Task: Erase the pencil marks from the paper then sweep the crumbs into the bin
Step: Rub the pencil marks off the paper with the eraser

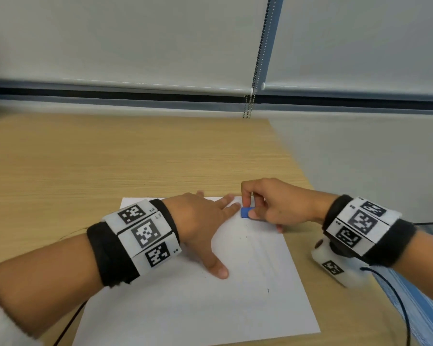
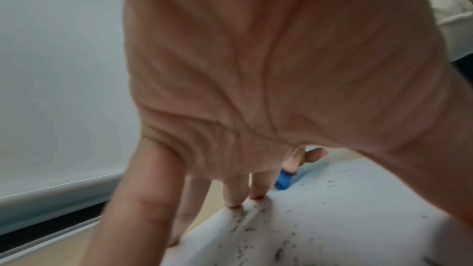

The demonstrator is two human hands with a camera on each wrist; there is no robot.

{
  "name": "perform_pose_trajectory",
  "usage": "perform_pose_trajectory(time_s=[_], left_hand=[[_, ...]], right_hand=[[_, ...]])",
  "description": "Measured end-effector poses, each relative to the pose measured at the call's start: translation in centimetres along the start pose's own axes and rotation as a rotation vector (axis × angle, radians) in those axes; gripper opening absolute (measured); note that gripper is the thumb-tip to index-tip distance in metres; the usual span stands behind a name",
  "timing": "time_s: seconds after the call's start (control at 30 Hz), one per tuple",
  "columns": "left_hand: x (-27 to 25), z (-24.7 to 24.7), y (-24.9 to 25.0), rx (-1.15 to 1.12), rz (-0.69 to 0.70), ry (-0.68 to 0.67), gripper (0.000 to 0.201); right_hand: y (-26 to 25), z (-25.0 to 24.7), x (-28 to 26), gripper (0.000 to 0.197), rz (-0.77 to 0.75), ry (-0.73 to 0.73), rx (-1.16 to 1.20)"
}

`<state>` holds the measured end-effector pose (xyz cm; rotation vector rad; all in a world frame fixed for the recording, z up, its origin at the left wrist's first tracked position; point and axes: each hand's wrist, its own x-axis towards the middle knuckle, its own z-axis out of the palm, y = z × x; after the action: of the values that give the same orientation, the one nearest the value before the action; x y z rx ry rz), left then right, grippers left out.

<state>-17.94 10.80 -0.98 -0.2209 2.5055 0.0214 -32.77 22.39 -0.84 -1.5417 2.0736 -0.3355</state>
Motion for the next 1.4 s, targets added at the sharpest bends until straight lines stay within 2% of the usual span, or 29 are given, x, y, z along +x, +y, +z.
perform_pose_trajectory(time_s=[0.13, 0.17, 0.3, 0.33, 0.47, 0.6, 0.67, 0.7, 0.8, 0.83, 0.87, 0.97, 1.03, 1.1, 1.2, 1.23, 1.4], left_hand=[[0.0, 0.2, 0.0, -0.006, -0.005, 0.006, 0.128], [0.0, 0.2, 0.0, -0.008, 0.0, 0.007, 0.128], [0.0, 0.1, -0.1, -0.011, -0.008, -0.002, 0.128], [0.1, 0.1, -0.1, -0.01, -0.012, -0.008, 0.129], [0.2, 0.2, -0.1, -0.002, -0.014, -0.007, 0.129], [0.1, 0.0, 0.1, 0.001, -0.01, -0.014, 0.129], [0.1, 0.0, 0.0, -0.004, -0.015, -0.018, 0.129], [0.1, 0.0, -0.1, -0.004, -0.017, -0.018, 0.13], [0.3, 0.1, -0.1, 0.004, -0.022, -0.022, 0.131], [0.3, 0.1, 0.0, 0.005, -0.022, -0.027, 0.131], [0.3, 0.1, 0.0, 0.006, -0.02, -0.029, 0.131], [0.4, 0.0, 0.0, 0.019, -0.018, -0.027, 0.13], [0.4, 0.0, 0.0, 0.036, -0.021, -0.023, 0.13], [0.3, -0.1, 0.0, 0.061, -0.021, -0.012, 0.13], [0.3, -0.2, 0.3, 0.109, -0.021, 0.006, 0.13], [0.4, -0.2, 0.4, 0.128, -0.019, 0.009, 0.13], [0.5, -0.3, 0.6, 0.186, -0.021, 0.038, 0.129]], right_hand=[[-0.6, 0.0, -1.4, 0.007, -0.036, -0.246, -0.047], [-0.7, -0.1, -1.2, 0.007, -0.031, -0.242, -0.06], [-0.2, -0.3, 0.3, 0.008, -0.019, -0.03, -0.062], [-0.2, -0.2, 0.0, 0.007, -0.019, -0.035, -0.034], [-0.6, 0.4, -1.6, 0.008, -0.054, -0.222, -0.05], [-0.2, -0.1, 0.4, 0.011, -0.045, 0.015, -0.089], [-0.1, -0.1, 0.4, 0.009, -0.025, 0.049, -0.058], [-0.1, 0.0, -0.2, 0.008, -0.025, 0.007, -0.034], [-0.6, 0.4, -2.5, 0.01, -0.024, -0.248, -0.005], [-0.6, 0.4, -2.6, 0.01, -0.017, -0.278, -0.015], [-0.5, 0.3, -2.3, 0.011, -0.01, -0.247, -0.026], [0.6, -0.4, -0.1, 0.01, 0.005, 0.022, -0.095], [1.1, -0.5, 0.5, 0.009, 0.002, 0.127, -0.115], [1.4, -0.3, -0.2, 0.009, -0.019, 0.055, -0.082], [1.0, -0.2, -1.4, 0.008, -0.039, -0.159, -0.075], [0.9, -0.4, -1.2, 0.008, -0.035, -0.15, -0.087], [1.6, -0.8, 0.8, 0.011, 0.029, 0.127, -0.147]])
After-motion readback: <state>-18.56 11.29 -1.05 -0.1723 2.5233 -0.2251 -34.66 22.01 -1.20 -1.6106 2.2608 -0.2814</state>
